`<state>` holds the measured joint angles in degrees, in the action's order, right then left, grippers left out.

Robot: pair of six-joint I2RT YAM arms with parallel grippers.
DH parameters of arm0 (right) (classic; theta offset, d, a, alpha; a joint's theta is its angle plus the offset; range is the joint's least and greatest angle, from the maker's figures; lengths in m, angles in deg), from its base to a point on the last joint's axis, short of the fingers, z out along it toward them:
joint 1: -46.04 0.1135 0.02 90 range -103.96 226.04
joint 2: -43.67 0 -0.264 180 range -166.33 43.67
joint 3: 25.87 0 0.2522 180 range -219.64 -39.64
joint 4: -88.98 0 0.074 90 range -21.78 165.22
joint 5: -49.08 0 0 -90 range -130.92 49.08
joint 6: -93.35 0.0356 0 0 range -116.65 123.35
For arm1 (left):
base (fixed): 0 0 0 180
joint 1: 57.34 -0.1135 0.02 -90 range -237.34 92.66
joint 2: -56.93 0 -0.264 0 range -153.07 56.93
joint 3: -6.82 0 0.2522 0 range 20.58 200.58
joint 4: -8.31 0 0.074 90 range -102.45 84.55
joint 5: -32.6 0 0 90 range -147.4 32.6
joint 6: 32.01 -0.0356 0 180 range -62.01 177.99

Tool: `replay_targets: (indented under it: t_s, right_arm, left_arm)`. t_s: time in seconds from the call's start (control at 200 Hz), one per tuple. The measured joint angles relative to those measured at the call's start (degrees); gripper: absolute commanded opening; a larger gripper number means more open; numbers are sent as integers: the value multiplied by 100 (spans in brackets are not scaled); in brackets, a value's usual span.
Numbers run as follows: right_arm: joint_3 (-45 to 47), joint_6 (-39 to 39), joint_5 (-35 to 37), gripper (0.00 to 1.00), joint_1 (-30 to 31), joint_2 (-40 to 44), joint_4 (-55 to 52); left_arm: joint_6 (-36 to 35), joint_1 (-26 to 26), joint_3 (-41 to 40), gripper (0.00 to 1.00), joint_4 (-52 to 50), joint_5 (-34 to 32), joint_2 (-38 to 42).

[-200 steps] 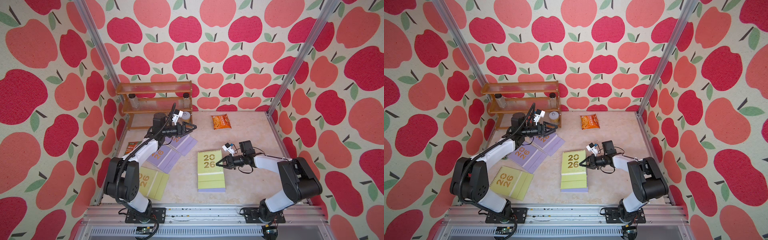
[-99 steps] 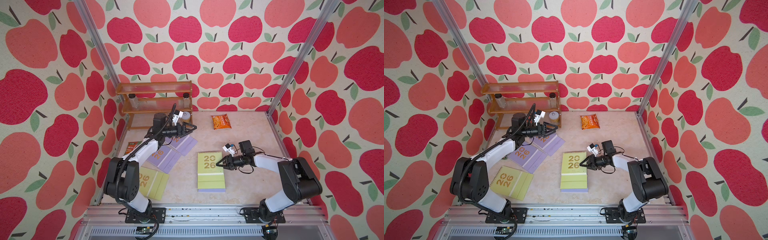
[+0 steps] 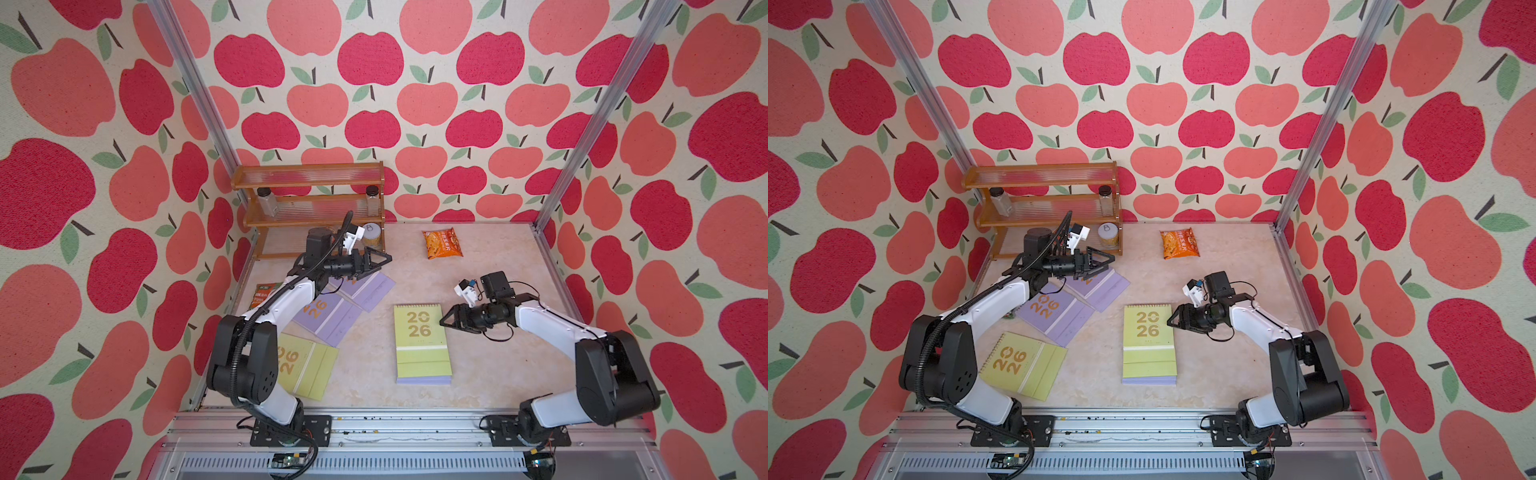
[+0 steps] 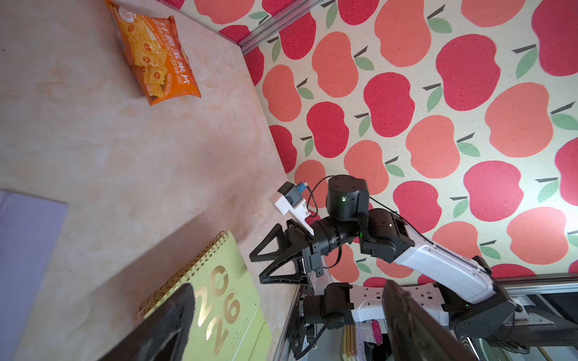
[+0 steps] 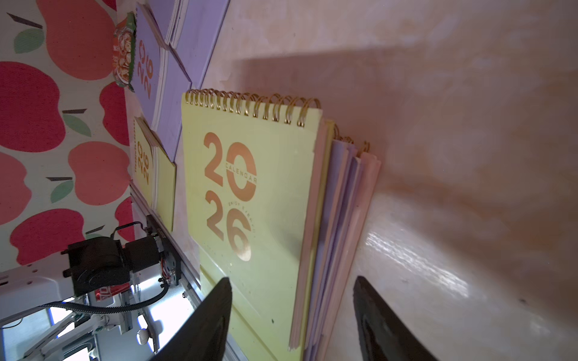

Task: Stack the calendars
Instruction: Place the calendar at the calendar, then pick up the calendar at the center of the board.

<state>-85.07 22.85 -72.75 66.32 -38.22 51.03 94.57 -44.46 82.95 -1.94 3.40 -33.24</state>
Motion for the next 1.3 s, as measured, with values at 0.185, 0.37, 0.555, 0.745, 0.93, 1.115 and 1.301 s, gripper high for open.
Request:
replay_targets:
  t_s: [0.185,0.37,0.555,0.745,0.93,1.115,1.301]
  right_arm:
    - [-592,-164,588,73,149,57,-376]
    - [-1825,-343,828,77,450,-627,-557]
    - [-3235,-435,765,77,1132,-1810,-640]
    - [-4662,-474,640,79,2140,-3003,-697]
    - [-5729,-470,415,79,2498,-4028,-848]
    - [-6631,-470,216,79,2157,-4695,-1067]
    - [-7359,-474,101,79,1611,-5075,-1110]
  left_arm:
    - [-824,-317,28,99,-1836,-826,741]
    - [-1196,-850,61,99,-3324,-1668,1895]
    - [-942,-1381,-105,99,-4371,-2540,2780]
    - [-424,-1849,-254,99,-5372,-3517,3178]
    - [-179,-2004,-815,100,-5261,-3397,3132]
    - [120,-1878,-1075,100,-4345,-2855,2494]
    - [452,-1279,-1023,100,-3359,-2839,1777]
